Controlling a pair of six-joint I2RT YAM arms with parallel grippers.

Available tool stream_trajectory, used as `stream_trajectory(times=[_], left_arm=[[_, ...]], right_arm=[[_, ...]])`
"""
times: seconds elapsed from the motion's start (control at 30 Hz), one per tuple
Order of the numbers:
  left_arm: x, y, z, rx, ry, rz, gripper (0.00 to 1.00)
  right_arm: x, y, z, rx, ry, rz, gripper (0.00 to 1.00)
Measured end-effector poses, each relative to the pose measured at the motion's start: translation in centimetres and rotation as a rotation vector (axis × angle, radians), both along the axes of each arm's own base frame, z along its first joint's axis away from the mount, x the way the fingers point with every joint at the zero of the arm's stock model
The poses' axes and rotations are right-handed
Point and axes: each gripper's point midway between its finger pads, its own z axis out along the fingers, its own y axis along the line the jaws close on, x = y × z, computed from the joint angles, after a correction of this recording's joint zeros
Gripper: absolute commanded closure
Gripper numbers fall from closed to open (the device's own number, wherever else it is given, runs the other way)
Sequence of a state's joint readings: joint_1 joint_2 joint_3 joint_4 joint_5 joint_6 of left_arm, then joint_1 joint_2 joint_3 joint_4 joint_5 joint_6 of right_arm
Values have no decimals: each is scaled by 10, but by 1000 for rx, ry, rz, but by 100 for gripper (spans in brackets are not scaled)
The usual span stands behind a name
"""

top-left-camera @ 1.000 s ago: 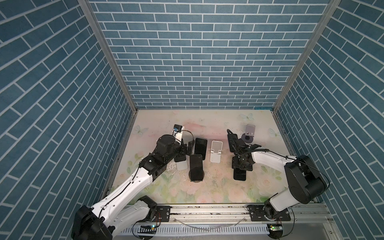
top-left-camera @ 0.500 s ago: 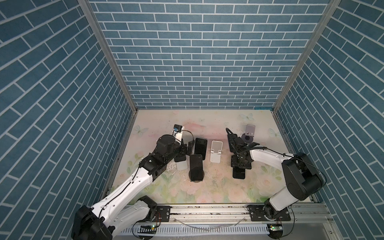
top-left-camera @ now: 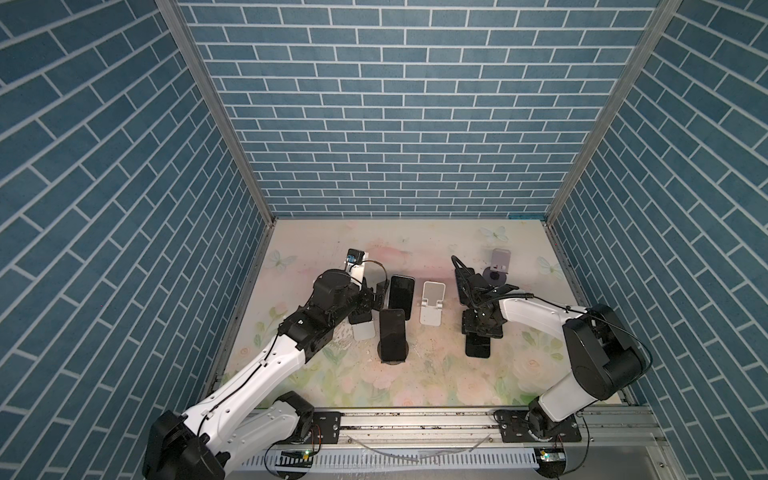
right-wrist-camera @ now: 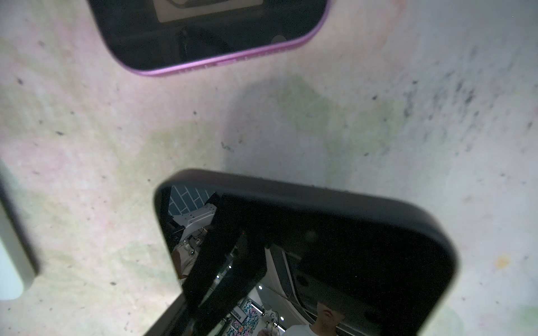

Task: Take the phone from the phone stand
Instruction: 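Lower the black phone with the right gripper flat onto the table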

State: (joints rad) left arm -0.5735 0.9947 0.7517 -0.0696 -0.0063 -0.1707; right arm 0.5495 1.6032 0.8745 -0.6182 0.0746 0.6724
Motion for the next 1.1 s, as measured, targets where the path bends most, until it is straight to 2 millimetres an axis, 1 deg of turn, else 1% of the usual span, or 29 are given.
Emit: stream_trajectory(times=[0.53,0.77,1.1], left_arm=[[0,0,0,0,0,1,1],[-2,4,-2,2,-4,11,0],[-3,6,-3,2,-9,17,0]], right_arm=[[0,0,0,-15,24,0,54],[0,0,1,-23,36,0,53],[-1,1,1,-23,38,3,50]])
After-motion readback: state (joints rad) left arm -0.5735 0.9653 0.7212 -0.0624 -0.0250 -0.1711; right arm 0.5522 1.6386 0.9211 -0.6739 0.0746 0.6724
